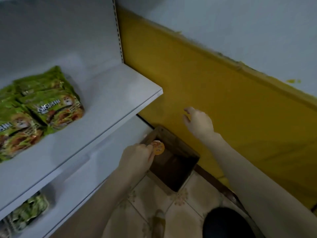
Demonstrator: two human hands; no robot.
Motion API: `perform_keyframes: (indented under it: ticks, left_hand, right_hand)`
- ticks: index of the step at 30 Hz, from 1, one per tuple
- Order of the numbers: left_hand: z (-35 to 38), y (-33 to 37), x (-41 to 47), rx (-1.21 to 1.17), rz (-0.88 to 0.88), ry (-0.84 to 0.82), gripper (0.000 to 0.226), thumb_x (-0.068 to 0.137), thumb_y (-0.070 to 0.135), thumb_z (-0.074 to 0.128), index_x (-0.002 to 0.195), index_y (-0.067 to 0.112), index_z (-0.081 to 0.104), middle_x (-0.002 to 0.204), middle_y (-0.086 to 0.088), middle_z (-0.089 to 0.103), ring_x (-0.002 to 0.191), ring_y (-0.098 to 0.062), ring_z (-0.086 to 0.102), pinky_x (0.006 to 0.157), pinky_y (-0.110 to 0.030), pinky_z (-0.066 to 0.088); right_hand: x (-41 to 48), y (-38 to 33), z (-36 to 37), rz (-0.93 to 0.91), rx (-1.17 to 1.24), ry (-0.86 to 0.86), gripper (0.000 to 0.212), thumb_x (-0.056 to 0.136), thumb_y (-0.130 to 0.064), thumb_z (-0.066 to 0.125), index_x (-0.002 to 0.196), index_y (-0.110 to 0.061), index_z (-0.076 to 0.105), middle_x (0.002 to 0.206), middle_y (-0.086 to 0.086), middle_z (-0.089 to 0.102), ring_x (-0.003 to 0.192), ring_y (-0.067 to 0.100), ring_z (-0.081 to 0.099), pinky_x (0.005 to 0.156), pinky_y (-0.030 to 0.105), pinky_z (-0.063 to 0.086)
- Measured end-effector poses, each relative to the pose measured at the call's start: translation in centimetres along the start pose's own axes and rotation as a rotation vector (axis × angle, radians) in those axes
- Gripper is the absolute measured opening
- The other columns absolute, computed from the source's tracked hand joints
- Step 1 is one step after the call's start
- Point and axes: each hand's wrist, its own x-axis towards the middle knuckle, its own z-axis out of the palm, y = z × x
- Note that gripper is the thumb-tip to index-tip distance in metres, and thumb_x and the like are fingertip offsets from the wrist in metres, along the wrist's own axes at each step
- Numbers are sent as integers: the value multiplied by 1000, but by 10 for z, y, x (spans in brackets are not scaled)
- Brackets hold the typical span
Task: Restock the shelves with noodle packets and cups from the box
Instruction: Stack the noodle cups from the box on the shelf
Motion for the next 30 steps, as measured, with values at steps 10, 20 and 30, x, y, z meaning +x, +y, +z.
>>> perform_keyframes:
  ticks: [10,20,30]
  left_hand:
    - [118,-23,37,-23,-62,-206,27,78,26,51,53,16,54,45,-2,54,36,-19,52,32,-23,35]
    - [360,-99,81,36,-172,-399,29,98,32,34,109,13,52,98,-5,64,87,-20,63,62,-25,36]
    - [599,-171,122,121,-224,-560,40,96,34,42,123,5,42,112,-13,57,98,-25,59,76,-34,49]
  right_hand:
    - [50,71,137,194,-46,-293,30,99,-28,38,113,-6,52,71,1,50,72,25,54,55,29,39]
    - [76,152,378,317,71,-411,31,98,-27,41,123,-9,47,110,11,61,102,27,60,76,36,47]
    - [119,219,615,497,200,-466,29,98,-27,40,118,-7,45,117,15,56,108,31,56,82,39,46]
